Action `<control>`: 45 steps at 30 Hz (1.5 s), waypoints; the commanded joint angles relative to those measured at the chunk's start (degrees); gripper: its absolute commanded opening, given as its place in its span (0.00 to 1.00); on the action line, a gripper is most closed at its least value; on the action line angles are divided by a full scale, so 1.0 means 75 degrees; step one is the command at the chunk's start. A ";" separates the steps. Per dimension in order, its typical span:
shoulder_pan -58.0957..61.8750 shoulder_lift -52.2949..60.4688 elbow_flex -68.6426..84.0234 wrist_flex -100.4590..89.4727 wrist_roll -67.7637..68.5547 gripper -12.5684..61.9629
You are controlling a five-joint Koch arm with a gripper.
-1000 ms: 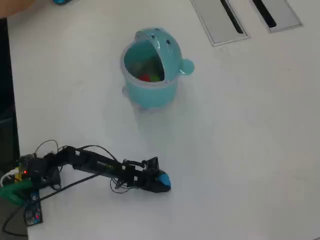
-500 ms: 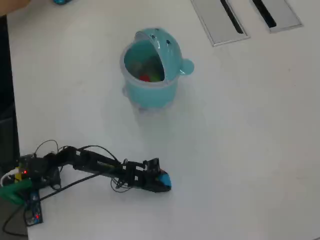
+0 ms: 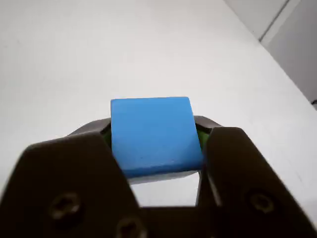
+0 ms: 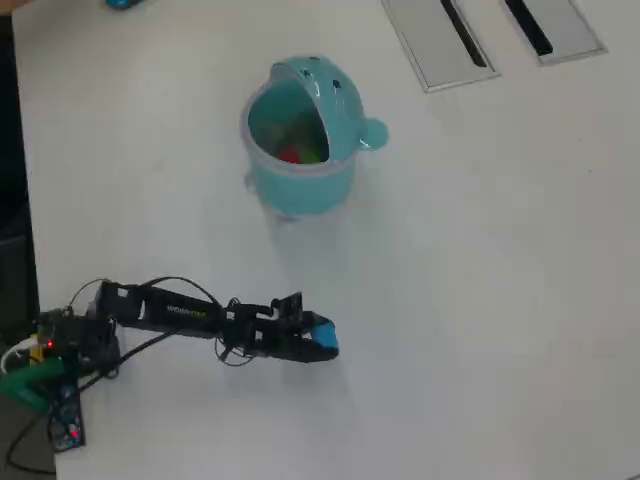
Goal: Grasp RGB lego blocks and put them in the bin one by one.
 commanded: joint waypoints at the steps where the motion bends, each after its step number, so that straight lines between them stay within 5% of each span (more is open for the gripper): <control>1: -0.0117 0.0750 -0.0246 -0.0035 0.0105 0.34; 20: -0.1547 0.3645 0.1207 0.0598 0.0773 0.33; 45: -0.3926 0.5004 0.0773 0.0996 0.0727 0.33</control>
